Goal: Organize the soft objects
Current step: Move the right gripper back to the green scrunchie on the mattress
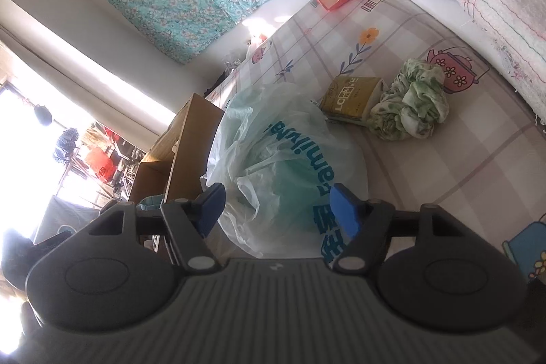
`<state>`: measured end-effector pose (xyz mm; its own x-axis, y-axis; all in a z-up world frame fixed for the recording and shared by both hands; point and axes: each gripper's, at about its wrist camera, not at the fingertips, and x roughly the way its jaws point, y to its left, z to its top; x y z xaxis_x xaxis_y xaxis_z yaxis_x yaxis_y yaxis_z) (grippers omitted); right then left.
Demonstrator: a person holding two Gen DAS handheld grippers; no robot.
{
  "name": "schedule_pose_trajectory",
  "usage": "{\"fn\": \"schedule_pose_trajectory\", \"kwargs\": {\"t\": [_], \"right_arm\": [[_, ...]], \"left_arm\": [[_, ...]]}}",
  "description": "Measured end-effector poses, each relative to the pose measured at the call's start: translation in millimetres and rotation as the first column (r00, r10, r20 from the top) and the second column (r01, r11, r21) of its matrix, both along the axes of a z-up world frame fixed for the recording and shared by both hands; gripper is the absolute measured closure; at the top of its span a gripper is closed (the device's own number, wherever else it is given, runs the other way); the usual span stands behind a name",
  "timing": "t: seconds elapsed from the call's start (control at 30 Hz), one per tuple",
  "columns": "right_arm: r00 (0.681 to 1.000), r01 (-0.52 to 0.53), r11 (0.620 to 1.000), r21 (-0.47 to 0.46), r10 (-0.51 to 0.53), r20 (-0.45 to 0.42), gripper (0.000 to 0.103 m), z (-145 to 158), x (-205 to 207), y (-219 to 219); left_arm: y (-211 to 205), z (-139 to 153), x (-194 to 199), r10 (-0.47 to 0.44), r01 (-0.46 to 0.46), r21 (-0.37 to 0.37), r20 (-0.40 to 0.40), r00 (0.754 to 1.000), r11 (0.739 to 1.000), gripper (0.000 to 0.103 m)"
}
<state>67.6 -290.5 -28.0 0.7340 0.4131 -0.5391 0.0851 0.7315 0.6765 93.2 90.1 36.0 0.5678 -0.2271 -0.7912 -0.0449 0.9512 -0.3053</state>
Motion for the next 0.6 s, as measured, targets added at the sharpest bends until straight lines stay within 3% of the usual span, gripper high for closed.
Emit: {"fn": "schedule_pose_trajectory", "kwargs": {"t": [0.13,0.3,0.53,0.6], "right_arm": [[0.998,0.05,0.995,-0.083,-0.048,0.034,0.028,-0.2,0.4,-15.0],[0.992,0.12,0.966,-0.23,-0.107,0.069,0.024,-7.2,9.2,-30.9],[0.988,0.151,0.886,-0.438,-0.124,0.09,0.021,-28.4,44.5,-42.6],[0.989,0.146,0.876,-0.459,-0.123,0.079,0.02,-35.4,55.9,-42.9]], "left_arm": [[-37.5,17.2,11.6,-0.09,0.087,0.063,0.059,0.994,0.994,0.012],[-87.6,33.2,39.0,-0.239,0.23,0.106,0.081,0.968,0.967,0.012],[-152.4,26.4,90.8,-0.342,0.338,0.101,0.027,0.939,0.936,0.009],[-174.4,17.8,103.7,-0.38,0.377,0.122,0.006,0.925,0.918,0.009]]}}
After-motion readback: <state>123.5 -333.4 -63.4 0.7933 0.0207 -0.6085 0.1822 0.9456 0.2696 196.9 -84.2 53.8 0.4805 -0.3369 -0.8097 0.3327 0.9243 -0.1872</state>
